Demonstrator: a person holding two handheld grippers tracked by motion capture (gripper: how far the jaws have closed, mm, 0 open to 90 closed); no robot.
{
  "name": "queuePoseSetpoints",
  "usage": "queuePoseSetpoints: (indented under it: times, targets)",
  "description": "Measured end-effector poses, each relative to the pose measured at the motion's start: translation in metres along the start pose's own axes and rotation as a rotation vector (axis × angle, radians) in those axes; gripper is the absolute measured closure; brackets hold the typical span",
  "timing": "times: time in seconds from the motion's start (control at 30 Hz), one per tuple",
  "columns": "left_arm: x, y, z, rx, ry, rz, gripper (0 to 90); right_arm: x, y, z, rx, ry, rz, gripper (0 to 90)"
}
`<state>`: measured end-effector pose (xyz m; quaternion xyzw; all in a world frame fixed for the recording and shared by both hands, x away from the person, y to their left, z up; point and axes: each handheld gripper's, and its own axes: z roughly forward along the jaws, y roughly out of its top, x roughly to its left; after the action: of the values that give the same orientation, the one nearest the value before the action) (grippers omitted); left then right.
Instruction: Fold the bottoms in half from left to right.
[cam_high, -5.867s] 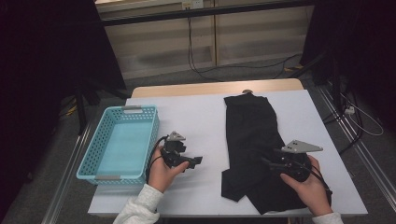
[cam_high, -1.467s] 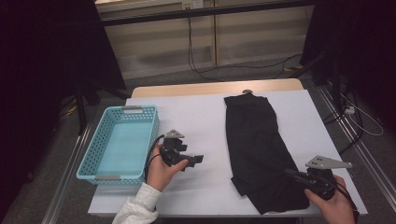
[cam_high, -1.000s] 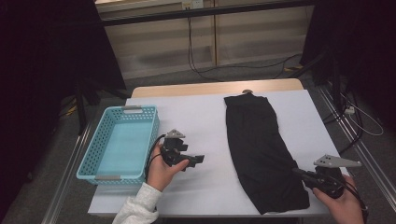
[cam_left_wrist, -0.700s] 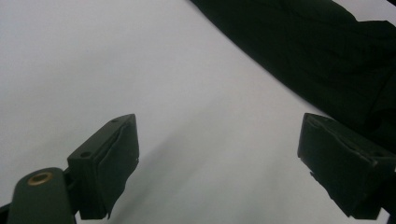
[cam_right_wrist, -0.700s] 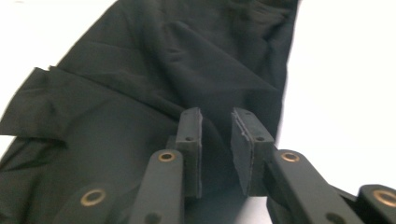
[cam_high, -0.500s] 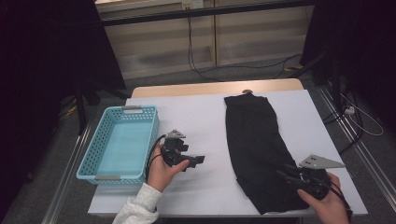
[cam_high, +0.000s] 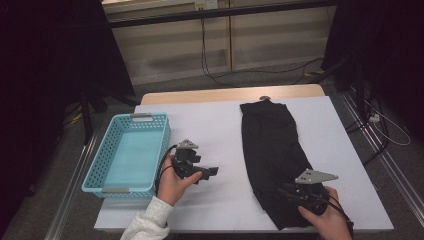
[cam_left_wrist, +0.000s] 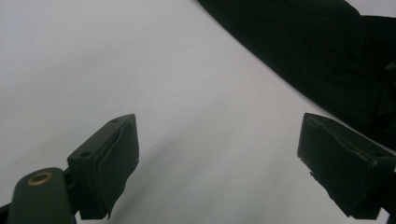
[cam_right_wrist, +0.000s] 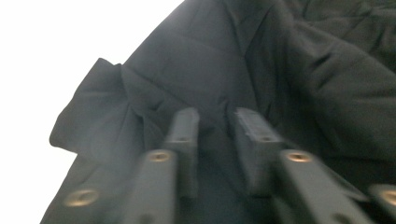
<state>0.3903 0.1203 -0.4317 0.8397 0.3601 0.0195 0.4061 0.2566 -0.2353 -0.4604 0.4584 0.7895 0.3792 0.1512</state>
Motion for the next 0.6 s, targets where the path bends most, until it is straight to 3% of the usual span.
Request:
queuePoseSetpoints:
  times: [0.03, 0.07, 0.1, 0.33, 0.37, 0.47, 0.57, 0.6]
  targets:
    - [0.0, 0.0, 0.0, 0.0, 0.0, 0.0, 12.9, 0.0, 0.0, 0.0, 0.0, 0.0, 0.0, 76.9]
    - [0.0, 0.0, 0.0, -0.006, 0.005, 0.003, 12.9, 0.0, -0.003, -0.001, 0.001, 0.025, 0.003, 86.4]
    - [0.0, 0.0, 0.0, -0.006, 0.005, 0.003, 12.9, 0.0, -0.003, -0.002, 0.002, 0.029, 0.001, 87.7]
    - [0.0, 0.001, -0.001, -0.011, 0.005, -0.005, 12.9, 0.003, -0.015, -0.024, 0.049, 0.063, -0.017, 88.5]
    - [0.0, 0.001, -0.002, -0.013, 0.007, -0.001, 12.9, 0.003, -0.015, -0.025, 0.045, 0.061, -0.02, 85.7]
    - [0.0, 0.002, -0.003, -0.015, 0.006, -0.004, 12.9, -0.002, -0.007, -0.033, -0.011, 0.032, 0.013, 65.2]
    - [0.0, 0.002, -0.003, -0.013, 0.006, -0.004, 12.9, -0.01, 0.003, -0.036, -0.045, 0.008, 0.029, 63.7]
    - [0.0, 0.002, -0.003, -0.013, 0.006, -0.005, 12.8, -0.02, 0.013, -0.035, -0.072, -0.03, 0.042, 63.0]
